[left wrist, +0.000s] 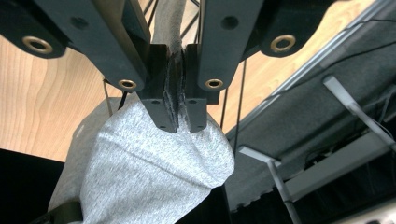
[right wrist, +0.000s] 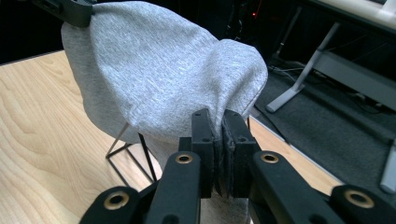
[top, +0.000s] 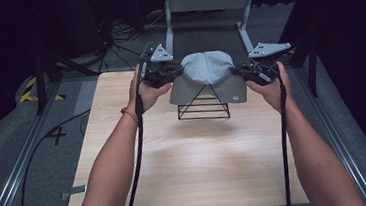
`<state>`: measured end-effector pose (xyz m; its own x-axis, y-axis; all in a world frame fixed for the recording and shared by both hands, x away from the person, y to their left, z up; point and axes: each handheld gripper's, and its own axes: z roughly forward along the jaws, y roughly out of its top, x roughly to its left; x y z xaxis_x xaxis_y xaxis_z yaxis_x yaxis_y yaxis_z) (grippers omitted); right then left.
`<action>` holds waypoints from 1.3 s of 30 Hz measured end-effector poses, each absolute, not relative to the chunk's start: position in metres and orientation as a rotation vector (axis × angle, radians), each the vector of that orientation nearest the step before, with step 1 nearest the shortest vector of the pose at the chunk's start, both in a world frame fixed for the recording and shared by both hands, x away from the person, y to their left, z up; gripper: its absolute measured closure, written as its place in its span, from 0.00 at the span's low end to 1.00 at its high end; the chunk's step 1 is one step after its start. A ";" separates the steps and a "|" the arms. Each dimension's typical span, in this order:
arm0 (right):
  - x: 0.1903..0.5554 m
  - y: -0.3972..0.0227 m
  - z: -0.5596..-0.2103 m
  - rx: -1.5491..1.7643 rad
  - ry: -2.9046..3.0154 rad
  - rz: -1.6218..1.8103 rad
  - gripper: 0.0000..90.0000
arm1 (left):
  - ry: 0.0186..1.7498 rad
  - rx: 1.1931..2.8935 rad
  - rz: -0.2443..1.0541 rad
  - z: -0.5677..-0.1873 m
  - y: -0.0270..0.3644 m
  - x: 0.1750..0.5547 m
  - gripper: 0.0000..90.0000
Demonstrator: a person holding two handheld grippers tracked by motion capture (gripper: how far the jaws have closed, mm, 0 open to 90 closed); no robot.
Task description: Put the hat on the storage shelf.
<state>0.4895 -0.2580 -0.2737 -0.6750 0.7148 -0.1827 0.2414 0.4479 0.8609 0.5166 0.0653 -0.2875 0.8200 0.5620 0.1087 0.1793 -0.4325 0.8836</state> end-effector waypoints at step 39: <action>0.499 -0.259 -0.380 0.944 2.316 1.047 0.94 | 0.589 2.181 0.447 -0.382 0.048 0.516 0.94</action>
<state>0.4990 -0.2594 -0.3804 -0.6772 0.7290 -0.1000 0.4066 0.4840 0.7749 0.5160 0.0476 -0.3821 0.8278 0.5489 0.1164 0.2600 -0.5591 0.7873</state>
